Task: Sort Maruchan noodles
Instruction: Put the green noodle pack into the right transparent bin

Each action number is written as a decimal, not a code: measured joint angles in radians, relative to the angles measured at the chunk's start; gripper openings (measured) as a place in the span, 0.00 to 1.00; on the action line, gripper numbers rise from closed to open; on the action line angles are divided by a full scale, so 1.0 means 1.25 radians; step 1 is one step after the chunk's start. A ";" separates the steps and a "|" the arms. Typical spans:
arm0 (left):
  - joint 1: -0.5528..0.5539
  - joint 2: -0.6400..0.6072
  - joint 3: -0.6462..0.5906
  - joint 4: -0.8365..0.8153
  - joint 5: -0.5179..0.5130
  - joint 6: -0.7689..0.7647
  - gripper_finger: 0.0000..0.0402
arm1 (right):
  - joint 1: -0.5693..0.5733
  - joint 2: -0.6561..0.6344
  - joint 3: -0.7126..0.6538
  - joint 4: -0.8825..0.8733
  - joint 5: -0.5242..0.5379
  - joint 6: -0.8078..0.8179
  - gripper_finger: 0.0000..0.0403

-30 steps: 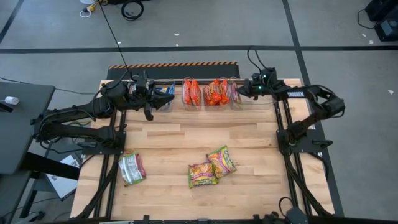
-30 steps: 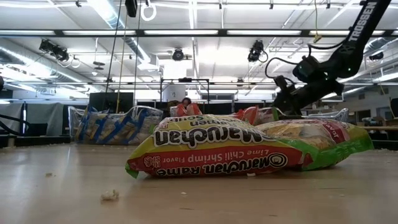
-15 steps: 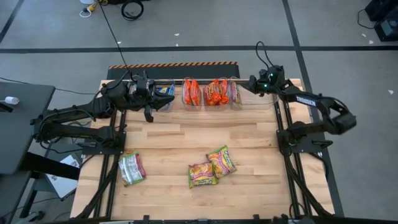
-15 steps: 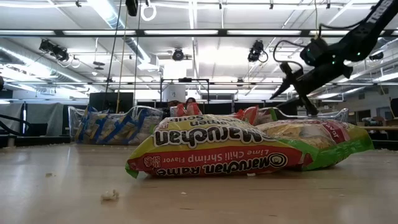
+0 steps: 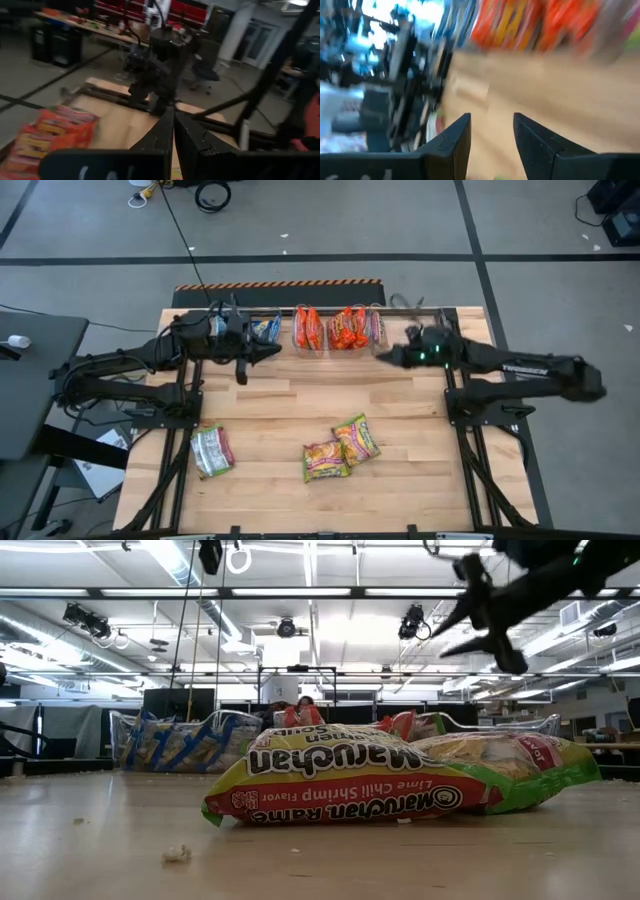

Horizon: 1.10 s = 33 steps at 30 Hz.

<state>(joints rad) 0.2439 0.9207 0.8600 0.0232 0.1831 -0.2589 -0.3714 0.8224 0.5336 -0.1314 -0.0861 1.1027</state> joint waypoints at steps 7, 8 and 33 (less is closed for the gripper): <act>-0.125 0.000 0.000 0.002 -0.018 -0.036 0.05 | 0.372 0.099 0.123 -0.191 0.179 0.113 0.38; -0.149 0.000 0.000 0.001 -0.035 -0.040 0.05 | 0.408 0.123 0.132 -0.202 0.179 0.135 0.38; -0.669 0.065 0.000 -0.078 -0.435 -0.273 0.05 | 0.576 0.475 -0.011 0.170 0.160 0.234 0.62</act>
<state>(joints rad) -0.5927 1.0017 0.8597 -0.0745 -0.3606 -0.6000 0.3491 1.4162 0.5203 0.0806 0.1137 1.3947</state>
